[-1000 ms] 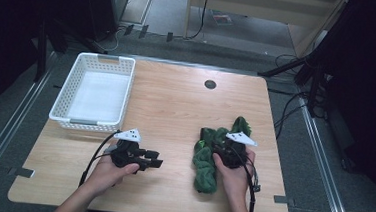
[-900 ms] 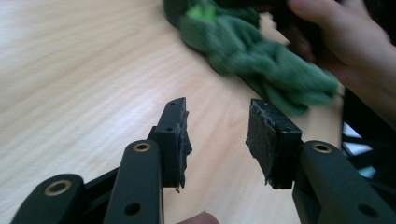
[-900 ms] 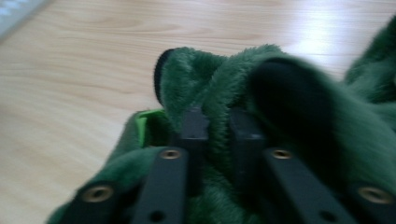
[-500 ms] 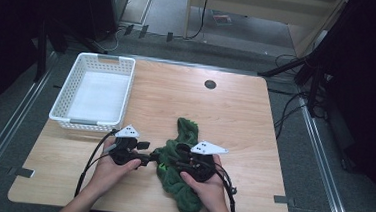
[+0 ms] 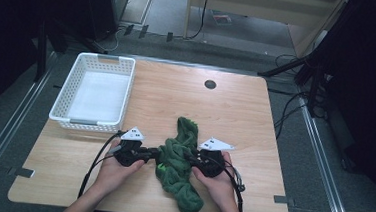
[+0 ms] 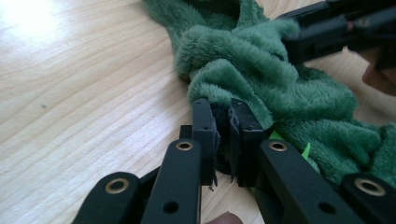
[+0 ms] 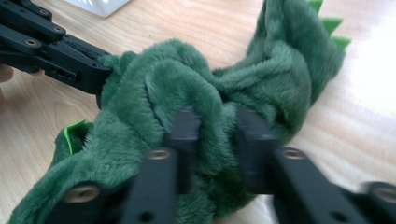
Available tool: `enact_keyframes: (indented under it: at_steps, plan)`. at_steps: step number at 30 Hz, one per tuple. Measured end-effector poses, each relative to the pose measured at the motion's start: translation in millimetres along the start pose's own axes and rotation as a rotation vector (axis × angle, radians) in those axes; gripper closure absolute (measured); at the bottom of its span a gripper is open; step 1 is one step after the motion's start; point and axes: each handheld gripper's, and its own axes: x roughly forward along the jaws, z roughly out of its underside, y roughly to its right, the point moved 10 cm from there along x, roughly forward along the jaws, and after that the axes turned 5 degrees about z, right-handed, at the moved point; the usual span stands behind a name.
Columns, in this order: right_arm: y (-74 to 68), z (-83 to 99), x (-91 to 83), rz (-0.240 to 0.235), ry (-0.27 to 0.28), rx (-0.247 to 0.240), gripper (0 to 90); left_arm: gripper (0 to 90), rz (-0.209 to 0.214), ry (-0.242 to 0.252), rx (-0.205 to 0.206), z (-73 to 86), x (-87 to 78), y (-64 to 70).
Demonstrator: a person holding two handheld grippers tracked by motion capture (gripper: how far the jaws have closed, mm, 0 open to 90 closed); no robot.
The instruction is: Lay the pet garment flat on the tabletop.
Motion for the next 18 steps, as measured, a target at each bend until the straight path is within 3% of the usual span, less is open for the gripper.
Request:
enact_keyframes:
  at_steps: [3,5,6,7,8,9,10,11,12,13,16,17,18]
  plan:
    - [12.8,-14.3,-18.2,0.02,0.09,0.065,78.9,84.5,-0.01,0.039,-0.024,-6.1,-12.1,-6.7]
    - [24.6,-23.5,-35.3,0.038,0.153,0.118,78.9,84.7,0.006,0.08,-0.034,-13.9,-24.3,-7.9]
    - [27.9,-29.3,-44.0,0.023,0.187,0.142,78.6,84.8,0.006,0.08,-0.034,-13.9,-24.3,-7.9]
    - [27.9,-29.3,-44.0,0.023,0.187,0.142,78.6,84.8,0.031,0.107,-0.042,-19.2,-31.0,-5.9]
    - [28.2,-42.2,-61.1,-0.021,0.241,0.149,78.0,84.8,0.054,0.139,-0.043,-25.5,-37.2,-2.0]
    - [26.3,-49.3,-69.4,-0.035,0.267,0.135,77.9,84.8,0.073,0.181,-0.004,-37.3,-48.9,7.9]
    - [22.5,-56.7,-77.9,-0.049,0.293,0.12,78.1,84.8,0.073,0.181,-0.004,-37.3,-48.9,7.9]
    - [18.2,-64.5,-87.2,-0.056,0.322,0.102,81.2,84.8,0.081,0.216,0.048,-47.9,-60.4,19.1]
    - [18.2,-64.5,-87.2,-0.056,0.322,0.102,81.2,84.8,0.081,0.216,0.048,-47.9,-60.4,19.1]
    - [10.7,-80.0,-108.4,-0.058,0.382,0.064,82.4,84.8,0.089,0.236,0.066,-53.1,-66.8,24.4]
    - [-0.1,-99.1,-141.4,-0.066,0.458,0.008,87.5,84.6,0.113,0.298,0.104,-68.6,-90.2,39.5]
    - [-0.1,-99.1,-141.4,-0.066,0.458,0.008,87.5,84.6,0.113,0.298,0.104,-68.6,-90.2,39.5]
    - [-6.7,-103.0,-149.3,-0.089,0.46,0.003,81.8,84.5,0.114,0.295,0.103,-69.4,-92.1,40.7]
